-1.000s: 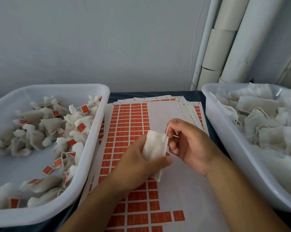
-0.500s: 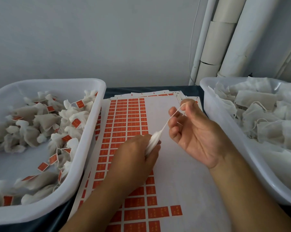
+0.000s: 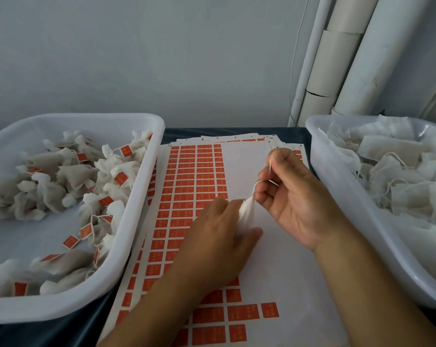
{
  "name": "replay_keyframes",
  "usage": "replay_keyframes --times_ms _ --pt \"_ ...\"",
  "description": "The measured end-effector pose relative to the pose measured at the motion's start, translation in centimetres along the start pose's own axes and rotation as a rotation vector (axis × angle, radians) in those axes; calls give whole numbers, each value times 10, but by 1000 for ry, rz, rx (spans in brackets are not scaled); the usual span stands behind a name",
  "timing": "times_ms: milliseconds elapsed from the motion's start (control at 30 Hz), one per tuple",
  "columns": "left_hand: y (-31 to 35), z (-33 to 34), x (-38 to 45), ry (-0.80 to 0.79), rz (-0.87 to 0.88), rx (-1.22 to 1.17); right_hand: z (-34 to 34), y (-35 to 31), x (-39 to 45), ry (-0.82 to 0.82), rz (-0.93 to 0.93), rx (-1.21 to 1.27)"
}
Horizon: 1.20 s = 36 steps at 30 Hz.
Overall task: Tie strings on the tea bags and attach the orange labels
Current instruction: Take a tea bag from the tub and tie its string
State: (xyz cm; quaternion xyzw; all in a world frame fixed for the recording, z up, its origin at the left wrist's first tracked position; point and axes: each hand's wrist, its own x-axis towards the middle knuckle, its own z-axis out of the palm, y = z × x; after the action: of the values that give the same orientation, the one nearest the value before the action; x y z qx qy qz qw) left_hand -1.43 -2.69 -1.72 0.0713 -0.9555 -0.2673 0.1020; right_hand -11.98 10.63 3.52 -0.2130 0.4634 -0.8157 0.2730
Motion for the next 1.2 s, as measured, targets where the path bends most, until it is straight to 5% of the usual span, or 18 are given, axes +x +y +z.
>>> replay_keyframes --times_ms 233,400,700,933,1067,1200 --pt "1 -22 4 201 -159 -551 -2 -2 -1 -28 -42 -207" --pt "6 -27 2 -180 -331 -822 8 -2 -8 -158 -81 -435" --pt "-3 -34 7 -162 -417 -1155 28 3 -24 -358 -71 -867" --pt "-9 -39 8 -72 -450 -1394 19 18 -17 -327 83 -970" --pt "-9 -43 11 -16 -398 -1351 12 14 -12 -235 92 -896" --pt "-6 -43 7 -38 -450 -1020 6 8 -8 -79 86 -864"
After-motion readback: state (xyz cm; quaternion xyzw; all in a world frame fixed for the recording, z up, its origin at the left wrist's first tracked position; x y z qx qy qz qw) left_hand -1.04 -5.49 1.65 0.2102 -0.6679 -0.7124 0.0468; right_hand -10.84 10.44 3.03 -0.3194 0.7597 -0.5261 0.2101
